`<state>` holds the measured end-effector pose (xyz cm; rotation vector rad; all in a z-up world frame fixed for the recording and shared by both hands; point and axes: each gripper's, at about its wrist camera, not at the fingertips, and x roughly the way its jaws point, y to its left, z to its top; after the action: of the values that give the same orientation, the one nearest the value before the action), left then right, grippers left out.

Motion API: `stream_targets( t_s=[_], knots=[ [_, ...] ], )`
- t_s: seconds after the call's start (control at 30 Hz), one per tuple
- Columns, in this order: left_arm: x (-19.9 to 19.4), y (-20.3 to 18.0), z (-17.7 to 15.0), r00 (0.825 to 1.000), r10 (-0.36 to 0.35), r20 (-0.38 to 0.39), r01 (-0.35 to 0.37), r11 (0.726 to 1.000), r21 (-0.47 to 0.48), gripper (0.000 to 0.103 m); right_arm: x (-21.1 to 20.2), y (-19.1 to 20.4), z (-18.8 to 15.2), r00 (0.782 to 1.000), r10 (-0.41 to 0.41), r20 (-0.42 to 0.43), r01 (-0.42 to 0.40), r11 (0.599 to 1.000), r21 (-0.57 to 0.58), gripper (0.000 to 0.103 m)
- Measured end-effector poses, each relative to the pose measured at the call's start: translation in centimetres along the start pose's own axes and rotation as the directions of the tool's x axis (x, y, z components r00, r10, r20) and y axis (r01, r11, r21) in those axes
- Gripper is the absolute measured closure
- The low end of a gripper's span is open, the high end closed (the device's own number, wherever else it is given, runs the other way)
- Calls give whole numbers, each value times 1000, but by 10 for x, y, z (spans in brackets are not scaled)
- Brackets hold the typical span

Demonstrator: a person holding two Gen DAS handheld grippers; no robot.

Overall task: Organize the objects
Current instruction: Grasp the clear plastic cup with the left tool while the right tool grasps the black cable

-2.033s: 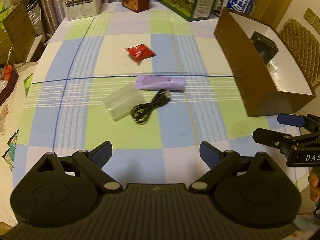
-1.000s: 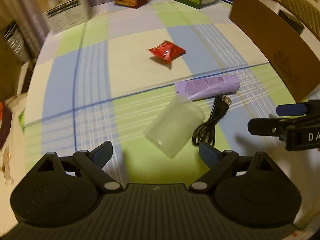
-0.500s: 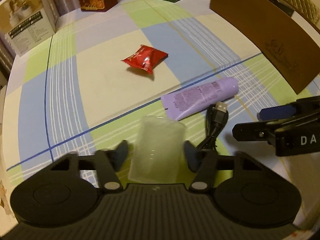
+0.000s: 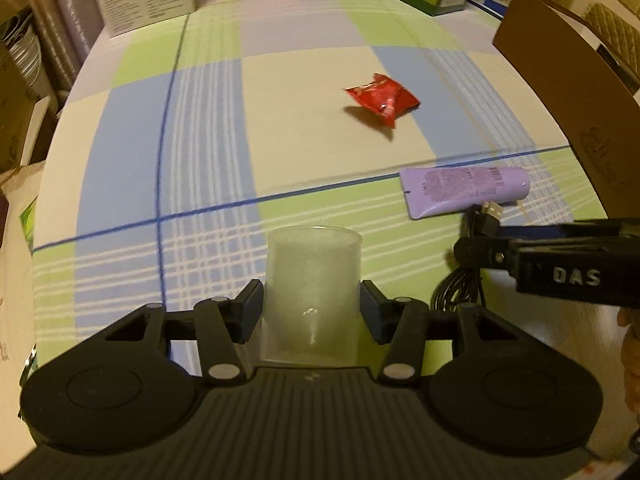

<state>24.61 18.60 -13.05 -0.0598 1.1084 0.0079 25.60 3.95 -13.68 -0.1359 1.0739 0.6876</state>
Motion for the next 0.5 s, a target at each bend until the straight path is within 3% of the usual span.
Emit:
stream_targets(
  t_s=[0.13, 0.17, 0.23, 0.5],
  knots=[
    [-3, 3, -4, 1000, 9, -3, -9, 1000, -28, 56, 7, 23, -8, 997, -78, 2, 77, 972, -223, 70],
    [-4, 3, -5, 1000, 11, -4, -12, 999, -32, 56, 7, 28, -13, 997, -73, 8, 73, 956, -285, 79],
    [-5, 1, -8, 1000, 15, -6, -15, 999, -38, 56, 4, 31, -20, 999, -50, -2, 46, 938, -344, 81],
    [-18, -10, -29, 1000, -8, -29, 6, 998, -66, 56, -19, 10, -50, 998, 16, -58, -38, 912, -409, 81]
  ],
)
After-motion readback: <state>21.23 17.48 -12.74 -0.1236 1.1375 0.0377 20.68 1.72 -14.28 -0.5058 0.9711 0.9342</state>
